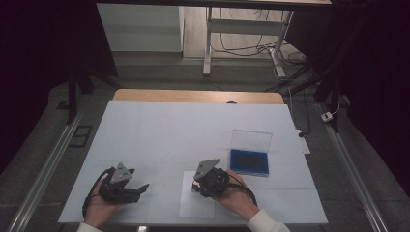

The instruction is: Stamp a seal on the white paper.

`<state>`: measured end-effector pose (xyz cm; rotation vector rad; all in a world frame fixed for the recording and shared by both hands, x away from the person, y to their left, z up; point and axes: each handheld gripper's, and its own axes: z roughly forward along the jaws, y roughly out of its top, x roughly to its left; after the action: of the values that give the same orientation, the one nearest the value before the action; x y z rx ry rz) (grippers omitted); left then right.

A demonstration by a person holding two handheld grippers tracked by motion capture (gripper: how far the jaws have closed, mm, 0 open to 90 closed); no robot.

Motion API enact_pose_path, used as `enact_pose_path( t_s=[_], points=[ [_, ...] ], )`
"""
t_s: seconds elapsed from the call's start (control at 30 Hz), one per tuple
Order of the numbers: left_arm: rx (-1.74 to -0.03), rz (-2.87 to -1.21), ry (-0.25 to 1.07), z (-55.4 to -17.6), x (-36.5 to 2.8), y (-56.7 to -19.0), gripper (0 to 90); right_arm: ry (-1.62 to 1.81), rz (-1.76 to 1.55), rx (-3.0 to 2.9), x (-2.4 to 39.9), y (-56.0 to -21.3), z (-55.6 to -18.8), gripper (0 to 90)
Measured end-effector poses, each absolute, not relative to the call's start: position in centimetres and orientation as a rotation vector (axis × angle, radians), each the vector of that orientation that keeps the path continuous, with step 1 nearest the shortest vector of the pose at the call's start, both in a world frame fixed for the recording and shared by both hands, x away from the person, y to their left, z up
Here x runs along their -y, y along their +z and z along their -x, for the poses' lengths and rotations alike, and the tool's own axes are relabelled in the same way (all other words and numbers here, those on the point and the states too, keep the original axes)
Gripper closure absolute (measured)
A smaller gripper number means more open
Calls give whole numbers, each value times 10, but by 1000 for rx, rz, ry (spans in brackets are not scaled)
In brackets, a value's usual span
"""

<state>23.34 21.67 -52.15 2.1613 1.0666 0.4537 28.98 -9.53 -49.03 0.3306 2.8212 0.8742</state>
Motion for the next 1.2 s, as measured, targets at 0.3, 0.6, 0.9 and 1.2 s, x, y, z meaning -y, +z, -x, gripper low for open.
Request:
enact_pose_path(
  t_s=[0.3,0.6,0.9,1.2],
  points=[
    [-1067,-2168,456,-234,-218,-522,240,936,-289,-2806,100,-491,-289,697],
    [-1069,-2167,458,-234,-218,-522,240,1026,-348,-2790,111,-481,-292,697],
    [-1064,-2167,457,-233,-218,-521,240,1079,-374,-2763,119,-474,-295,697],
    [-1062,-2167,458,-233,-217,-522,239,1127,-418,-2724,133,-464,-301,695]
  ],
)
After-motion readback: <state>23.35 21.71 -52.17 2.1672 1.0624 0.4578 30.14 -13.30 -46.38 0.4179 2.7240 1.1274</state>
